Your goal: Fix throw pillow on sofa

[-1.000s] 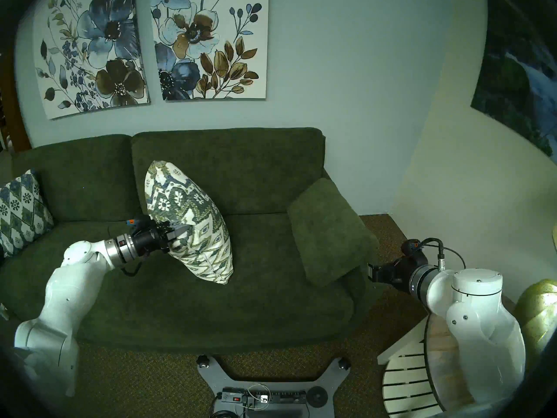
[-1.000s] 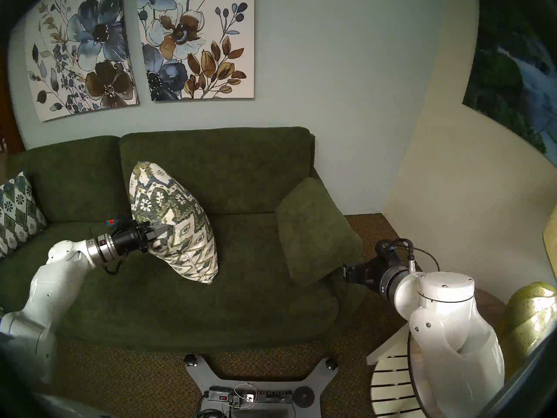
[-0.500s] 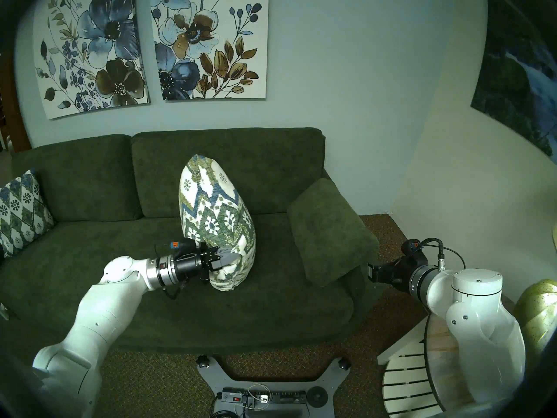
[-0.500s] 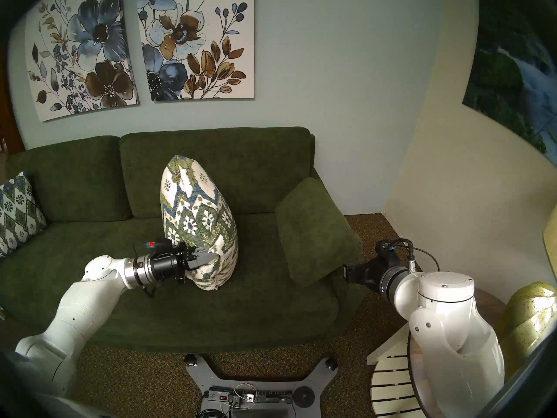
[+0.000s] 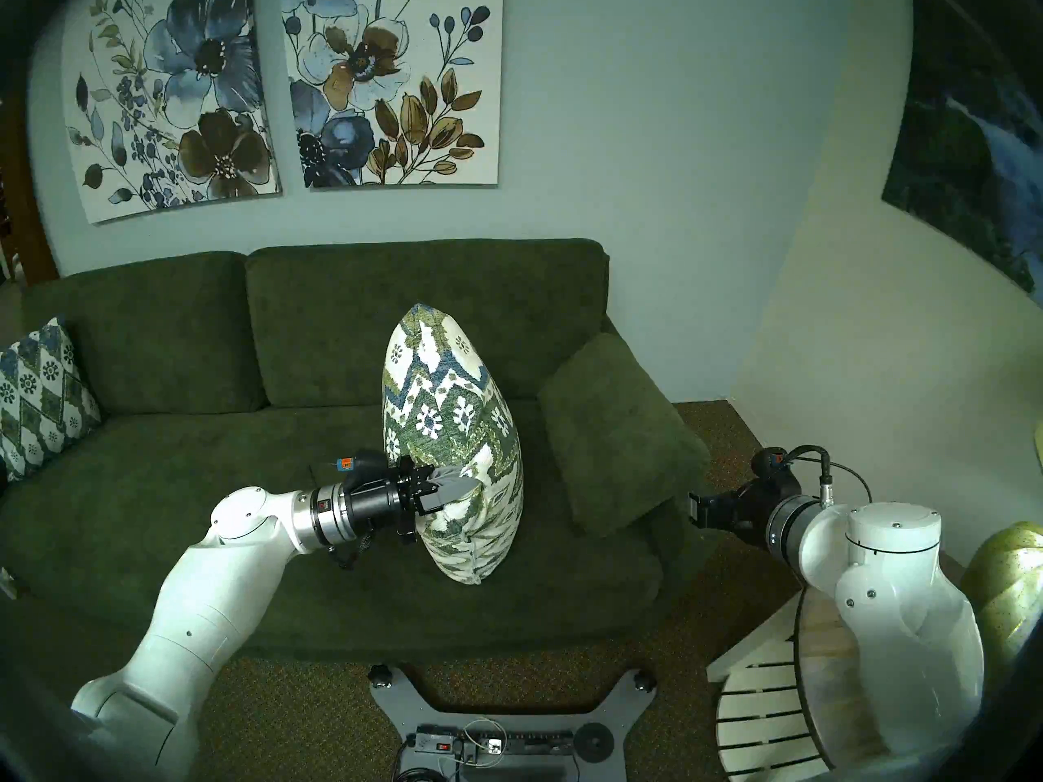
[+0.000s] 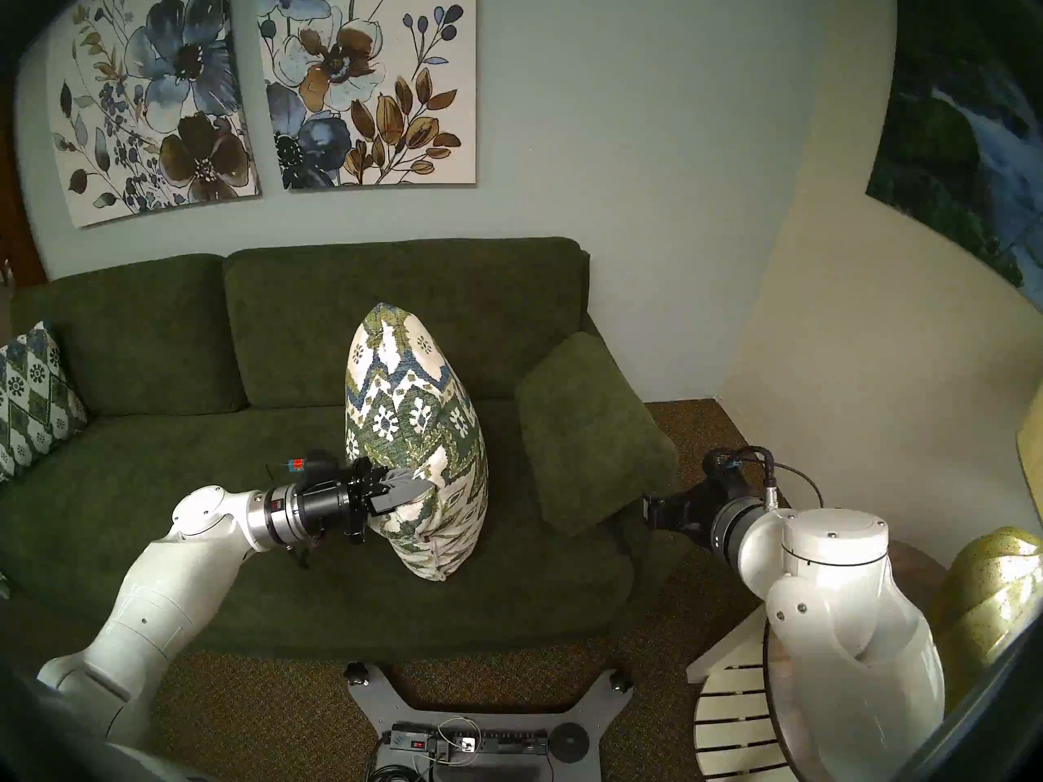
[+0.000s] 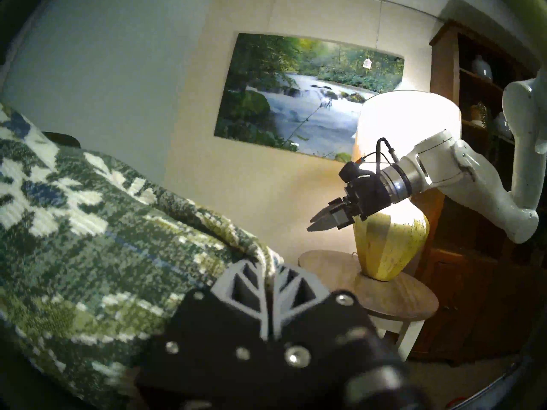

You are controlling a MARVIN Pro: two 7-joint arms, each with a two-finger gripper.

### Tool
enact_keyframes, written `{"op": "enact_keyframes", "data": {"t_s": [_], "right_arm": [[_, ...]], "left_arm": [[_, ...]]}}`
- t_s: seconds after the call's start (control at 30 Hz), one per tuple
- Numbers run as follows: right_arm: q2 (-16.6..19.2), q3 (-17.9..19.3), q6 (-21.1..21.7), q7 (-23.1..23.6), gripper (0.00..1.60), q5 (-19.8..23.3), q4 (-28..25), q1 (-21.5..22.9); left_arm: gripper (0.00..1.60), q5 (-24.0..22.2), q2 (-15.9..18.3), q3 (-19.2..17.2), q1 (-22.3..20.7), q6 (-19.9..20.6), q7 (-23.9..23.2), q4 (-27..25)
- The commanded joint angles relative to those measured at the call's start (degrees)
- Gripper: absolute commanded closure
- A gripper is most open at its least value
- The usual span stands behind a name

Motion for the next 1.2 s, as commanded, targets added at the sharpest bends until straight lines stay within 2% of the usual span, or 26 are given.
{"op": "enact_keyframes", "data": {"t_s": [0.0,0.07,0.13,0.2,0.23,0.27,0.33,0.6,0.63,0.67,0.7,0.73,0.87,1.07,1.1,1.13,1.17], "right_arm": [[0.05,-0.02,-0.01,0.06,0.00,0.02,-0.71,0.10],[0.05,-0.02,-0.01,0.06,0.00,0.01,-0.72,0.09],[0.05,-0.01,0.00,0.05,0.00,0.01,-0.76,0.07],[0.05,-0.01,0.01,0.05,0.00,0.01,-0.77,0.07],[0.05,-0.01,0.01,0.05,0.00,0.01,-0.78,0.06],[0.05,-0.01,0.01,0.05,0.00,0.01,-0.79,0.06],[0.05,0.00,0.02,0.05,0.00,0.01,-0.80,0.05],[0.05,0.01,0.03,0.04,0.00,0.02,-0.83,0.03],[0.05,0.01,0.03,0.04,0.00,0.02,-0.84,0.03],[0.05,0.01,0.03,0.04,0.00,0.02,-0.84,0.03],[0.05,0.01,0.04,0.04,0.00,0.02,-0.85,0.02],[0.05,0.01,0.04,0.04,0.00,0.02,-0.85,0.02],[0.05,0.02,0.04,0.03,0.00,0.02,-0.86,0.01],[0.04,0.03,0.07,0.02,0.00,0.02,-0.90,0.00],[0.04,0.03,0.07,0.02,0.00,0.03,-0.90,-0.01],[0.04,0.04,0.08,0.02,0.00,0.03,-0.91,-0.01],[0.04,0.04,0.08,0.02,0.00,0.03,-0.91,-0.01]], "left_arm": [[1.60,0.78,-2.58,-1.59,1.07,3.08,7.43,-6.84],[1.60,1.58,-3.04,-1.89,1.19,3.71,8.20,-7.16],[1.60,5.35,-5.17,-2.24,0.60,6.01,12.95,-6.13],[1.60,6.38,-5.94,-2.34,-0.04,6.48,13.10,-5.08],[1.60,7.65,-6.53,-1.95,-0.19,7.30,16.46,-5.06],[1.60,8.87,-7.50,-2.38,-0.91,7.71,15.49,-3.88],[1.60,10.83,-8.75,-2.40,-1.07,8.64,18.25,-3.85],[1.60,16.25,-13.46,-1.21,0.92,11.39,25.90,-8.85],[1.60,16.41,-13.50,-0.41,1.47,11.72,28.37,-10.10],[1.60,17.27,-14.35,-0.52,1.40,11.99,27.71,-10.18],[1.60,17.46,-14.48,0.23,1.82,12.35,29.80,-11.19],[1.60,18.37,-15.39,0.05,1.79,12.78,29.07,-11.41],[1.60,19.12,-16.40,2.26,3.01,14.39,33.94,-14.82],[1.60,20.25,-17.67,3.84,3.54,16.69,37.60,-17.22],[1.41,20.27,-17.77,4.00,3.42,16.94,37.86,-17.19],[1.39,20.26,-17.88,4.11,3.33,17.20,38.15,-17.20],[1.25,20.20,-18.03,4.19,3.26,17.34,38.39,-17.17]]}}
